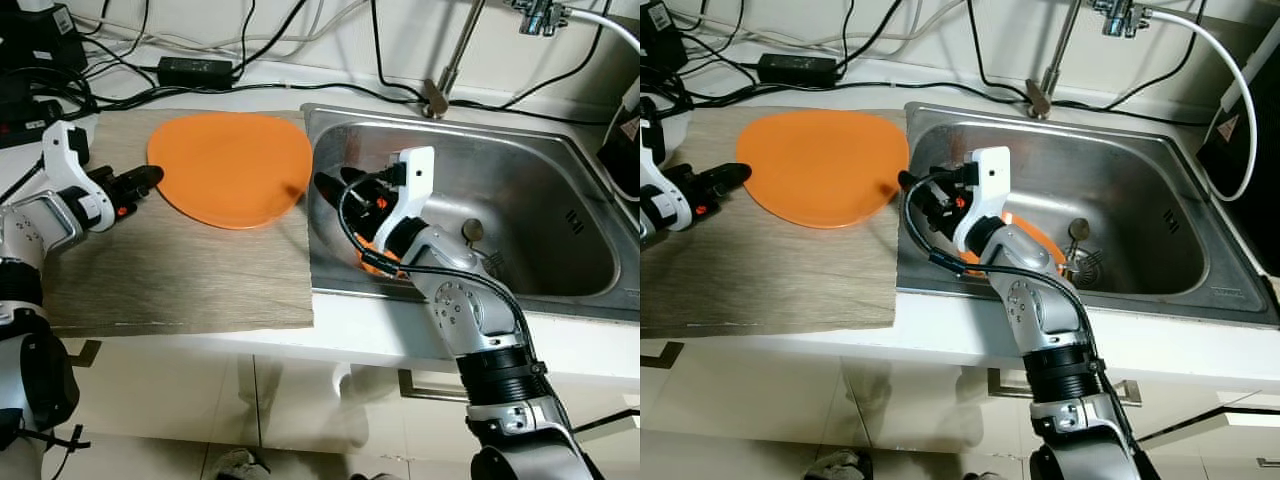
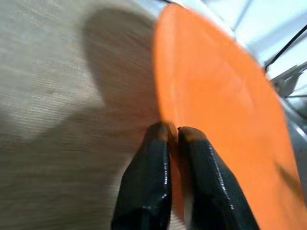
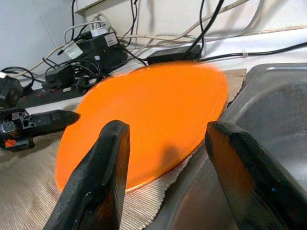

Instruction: Kitchen organization

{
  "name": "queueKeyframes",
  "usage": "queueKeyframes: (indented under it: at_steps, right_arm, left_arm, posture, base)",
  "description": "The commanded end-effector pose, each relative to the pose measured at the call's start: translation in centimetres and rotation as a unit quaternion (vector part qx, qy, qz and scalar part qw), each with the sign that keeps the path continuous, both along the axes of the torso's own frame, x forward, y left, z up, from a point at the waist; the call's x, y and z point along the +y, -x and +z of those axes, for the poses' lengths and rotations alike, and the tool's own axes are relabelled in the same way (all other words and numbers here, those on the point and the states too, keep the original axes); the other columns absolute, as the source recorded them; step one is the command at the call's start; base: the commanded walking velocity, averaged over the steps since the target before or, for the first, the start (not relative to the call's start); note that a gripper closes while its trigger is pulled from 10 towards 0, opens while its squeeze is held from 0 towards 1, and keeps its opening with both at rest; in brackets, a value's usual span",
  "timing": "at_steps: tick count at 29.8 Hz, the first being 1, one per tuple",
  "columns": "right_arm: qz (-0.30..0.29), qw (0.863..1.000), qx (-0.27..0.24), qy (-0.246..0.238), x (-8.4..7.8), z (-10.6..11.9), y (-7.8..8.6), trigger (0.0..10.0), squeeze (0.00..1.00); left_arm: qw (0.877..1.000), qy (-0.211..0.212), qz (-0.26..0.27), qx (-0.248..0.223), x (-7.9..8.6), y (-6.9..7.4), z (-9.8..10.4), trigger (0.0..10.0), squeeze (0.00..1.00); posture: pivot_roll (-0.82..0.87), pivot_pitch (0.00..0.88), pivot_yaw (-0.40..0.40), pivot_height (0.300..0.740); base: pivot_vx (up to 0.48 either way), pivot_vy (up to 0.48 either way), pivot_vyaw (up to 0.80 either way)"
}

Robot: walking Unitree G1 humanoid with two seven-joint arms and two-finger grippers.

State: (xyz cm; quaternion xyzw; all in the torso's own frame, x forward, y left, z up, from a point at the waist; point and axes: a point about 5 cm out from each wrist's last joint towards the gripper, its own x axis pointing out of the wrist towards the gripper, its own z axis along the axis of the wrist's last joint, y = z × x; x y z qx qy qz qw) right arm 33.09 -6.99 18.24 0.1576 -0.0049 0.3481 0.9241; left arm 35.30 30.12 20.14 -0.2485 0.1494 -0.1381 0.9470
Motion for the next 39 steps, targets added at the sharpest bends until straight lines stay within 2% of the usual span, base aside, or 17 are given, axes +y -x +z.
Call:
queueKeyframes:
  at_steps: [1,9,10,11,12,13,15,18,23,27,28,29,31,32,33,37,39]
  right_arm:
    - [-0.009,1.0,-0.007,0.005,-0.4,0.3,-0.3,10.0,0.0]
    - [-0.013,1.0,-0.014,-0.001,-0.5,0.9,-0.5,10.0,0.0]
    - [-0.017,1.0,-0.019,-0.011,-0.7,1.3,-0.5,10.0,0.0]
    - [-0.027,0.998,-0.024,-0.055,-1.3,2.5,-0.8,10.0,0.0]
    - [-0.027,0.998,-0.024,-0.055,-1.3,2.5,-0.8,10.0,0.0]
    - [-0.033,0.995,-0.027,-0.086,-1.8,3.3,-1.0,10.0,0.0]
    - [-0.037,0.994,-0.026,-0.101,-2.1,3.6,-1.2,10.0,0.0]
    - [-0.062,0.987,-0.02,-0.148,-3.9,4.5,-1.9,10.0,0.0]
    - [-0.081,0.985,-0.022,-0.15,-5.1,4.7,-2.3,10.0,0.0]
    - [-0.095,0.979,-0.008,-0.18,-6.1,4.9,-2.4,10.0,0.0]
    - [-0.097,0.976,0.013,-0.195,-6.6,4.5,-2.5,10.0,0.0]
    - [-0.096,0.975,0.023,-0.199,-6.8,4.2,-2.5,10.0,0.08]
    - [-0.099,0.974,0.034,-0.199,-7.0,3.8,-2.6,10.0,0.08]
    - [-0.098,0.973,0.053,-0.203,-7.2,3.2,-2.7,10.0,1.0]
    - [-0.098,0.973,0.053,-0.203,-7.2,3.2,-2.7,10.0,1.0]
    - [-0.075,0.962,0.121,-0.233,-7.1,1.6,-2.6,10.0,1.0]
    - [-0.038,0.955,0.147,-0.256,-6.5,1.3,-2.3,10.0,1.0]
  left_arm:
    - [1.0,0.009,-0.003,-0.002,-0.4,-0.1,0.0,0.0,0.0]
    - [0.995,0.074,0.009,-0.063,-0.7,-0.5,1.9,0.0,0.0]
    - [0.992,0.098,0.006,-0.078,-0.9,-0.6,2.5,0.0,0.0]
    - [0.986,0.135,-0.009,-0.099,-1.8,-0.6,3.4,0.0,0.0]
    - [0.986,0.135,-0.009,-0.099,-1.8,-0.6,3.4,0.0,0.0]
    - [0.983,0.148,-0.021,-0.108,-2.4,-0.6,3.8,0.0,0.0]
    - [0.982,0.15,-0.027,-0.111,-2.7,-0.6,3.9,0.0,0.0]
    - [0.981,0.151,-0.037,-0.115,-3.5,-0.7,4.0,0.0,0.0]
    - [0.98,0.166,-0.024,-0.11,-4.1,-0.7,3.6,0.0,0.0]
    - [0.975,0.187,-0.024,-0.116,-4.3,-0.5,3.8,0.0,0.0]
    - [0.973,0.194,-0.024,-0.12,-4.3,-0.5,4.0,0.0,0.0]
    - [0.973,0.195,-0.025,-0.12,-4.3,-0.5,4.0,0.0,0.0]
    - [0.972,0.199,-0.026,-0.12,-4.4,-0.4,4.0,0.0,0.0]
    - [0.971,0.204,-0.028,-0.121,-4.5,-0.4,4.0,0.0,0.0]
    - [0.971,0.204,-0.028,-0.121,-4.5,-0.4,4.0,0.0,0.0]
    - [0.966,0.226,-0.037,-0.122,-5.1,-0.1,4.2,0.0,0.0]
    - [0.964,0.231,-0.051,-0.121,-5.5,0.0,4.2,0.0,0.0]
  posture:
    - [0.08,0.036,-0.09,0.74]
    - [0.08,0.031,-0.089,0.74]
    - [0.08,0.031,-0.089,0.74]
    - [0.09,0.026,-0.094,0.74]
    - [0.09,0.026,-0.094,0.74]
    - [0.09,0.026,-0.095,0.74]
    - [0.09,0.025,-0.097,0.74]
    - [0.09,0.021,-0.102,0.74]
    - [0.09,0.019,-0.101,0.74]
    - [0.09,0.017,-0.101,0.74]
    - [0.08,0.017,-0.101,0.74]
    - [0.08,0.017,-0.101,0.74]
    - [0.08,0.016,-0.101,0.74]
    - [0.08,0.016,-0.1,0.74]
    - [0.08,0.016,-0.1,0.74]
    - [0.08,0.017,-0.103,0.74]
    - [0.08,0.016,-0.104,0.74]
  base:
    - [0.0,0.0,0.0]
    - [0.0,0.0,0.0]
    - [0.0,0.0,0.0]
    - [0.0,0.0,0.0]
    - [0.0,0.0,0.0]
    - [0.0,0.0,0.0]
    - [0.0,0.0,0.0]
    - [0.0,0.0,0.0]
    - [0.0,0.0,0.0]
    - [0.0,0.0,0.0]
    - [0.0,0.0,0.0]
    - [0.0,0.0,0.0]
    - [0.0,0.0,0.0]
    - [0.0,0.0,0.0]
    - [0.0,0.0,0.0]
    - [0.0,0.0,0.0]
    - [0.0,0.0,0.0]
